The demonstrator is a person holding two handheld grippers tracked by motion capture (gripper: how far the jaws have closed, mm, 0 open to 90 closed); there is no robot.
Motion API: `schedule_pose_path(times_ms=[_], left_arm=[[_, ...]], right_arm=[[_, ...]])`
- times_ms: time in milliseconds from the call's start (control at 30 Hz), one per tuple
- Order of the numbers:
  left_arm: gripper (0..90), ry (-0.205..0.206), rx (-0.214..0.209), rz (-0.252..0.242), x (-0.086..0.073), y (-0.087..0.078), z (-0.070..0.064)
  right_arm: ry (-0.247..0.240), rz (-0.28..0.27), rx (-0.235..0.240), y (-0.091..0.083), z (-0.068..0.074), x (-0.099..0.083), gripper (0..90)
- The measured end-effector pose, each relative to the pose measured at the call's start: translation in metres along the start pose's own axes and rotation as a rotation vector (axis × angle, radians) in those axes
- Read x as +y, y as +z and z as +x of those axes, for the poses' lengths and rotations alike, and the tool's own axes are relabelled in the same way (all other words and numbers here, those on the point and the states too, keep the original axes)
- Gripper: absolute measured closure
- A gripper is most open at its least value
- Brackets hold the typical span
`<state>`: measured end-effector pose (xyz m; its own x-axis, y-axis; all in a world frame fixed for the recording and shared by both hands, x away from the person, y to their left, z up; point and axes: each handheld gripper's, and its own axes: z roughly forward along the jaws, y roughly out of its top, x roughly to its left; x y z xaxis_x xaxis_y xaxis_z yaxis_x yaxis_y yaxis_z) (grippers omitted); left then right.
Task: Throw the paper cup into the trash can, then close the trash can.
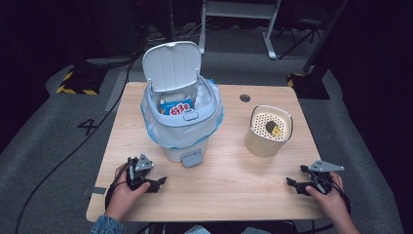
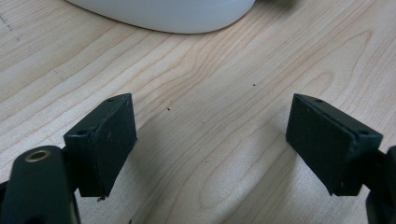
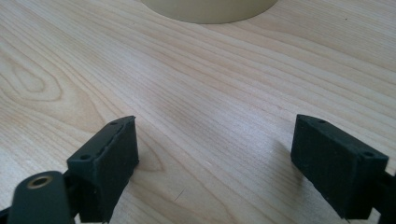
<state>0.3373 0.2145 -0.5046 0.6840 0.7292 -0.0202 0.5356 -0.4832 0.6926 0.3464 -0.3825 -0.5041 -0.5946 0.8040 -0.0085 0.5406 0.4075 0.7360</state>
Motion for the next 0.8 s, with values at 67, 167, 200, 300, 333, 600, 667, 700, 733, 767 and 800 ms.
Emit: schedule_pose_path(times_ms=[67, 167, 200, 300, 333, 600, 667, 700, 733, 767, 800], left_arm=[[16.5, -0.001, 0.002, 0.001, 0.000, 0.000, 0.000], [16.3, -0.008, 0.007, 0.001, 0.000, 0.000, -0.001], [16.3, -0.010, 0.008, 0.001, 0.000, 0.000, -0.001], [16.3, -0.003, 0.014, 0.003, 0.000, 0.000, -0.001], [16.3, -0.005, 0.017, 0.002, 0.000, 0.000, -0.002], [21.4, -0.003, -0.012, 0.014, 0.003, -0.005, -0.001], [23.5, -0.013, -0.023, -0.013, 0.007, -0.010, -0.001], [23.5, -0.016, -0.030, -0.021, 0.010, -0.014, -0.001], [23.6, -0.024, -0.036, -0.037, 0.012, -0.017, -0.001], [23.7, -0.024, -0.036, -0.044, 0.015, -0.021, 0.000], [23.7, -0.024, -0.038, -0.054, 0.018, -0.025, 0.001]], right_arm=[[0.002, 0.000, 0.000, 0.000, 0.000, 0.000, 14.8], [0.002, 0.000, 0.000, 0.000, 0.000, 0.000, 14.8], [0.002, 0.000, 0.000, 0.000, 0.000, 0.000, 14.8], [0.002, 0.000, 0.000, 0.000, 0.000, 0.000, 14.7], [0.002, 0.000, 0.000, 0.000, 0.000, 0.000, 14.7], [0.002, 0.000, -0.001, 0.000, 0.000, 0.000, 14.8], [0.001, 0.000, -0.001, 0.000, 0.000, 0.000, 14.7], [0.002, 0.000, 0.000, 0.000, 0.000, 0.000, 14.7], [0.002, 0.000, -0.001, 0.000, 0.000, 0.000, 14.7], [0.002, 0.000, -0.001, 0.000, 0.000, 0.000, 14.7], [0.002, 0.000, -0.001, 0.000, 0.000, 0.000, 14.7]])
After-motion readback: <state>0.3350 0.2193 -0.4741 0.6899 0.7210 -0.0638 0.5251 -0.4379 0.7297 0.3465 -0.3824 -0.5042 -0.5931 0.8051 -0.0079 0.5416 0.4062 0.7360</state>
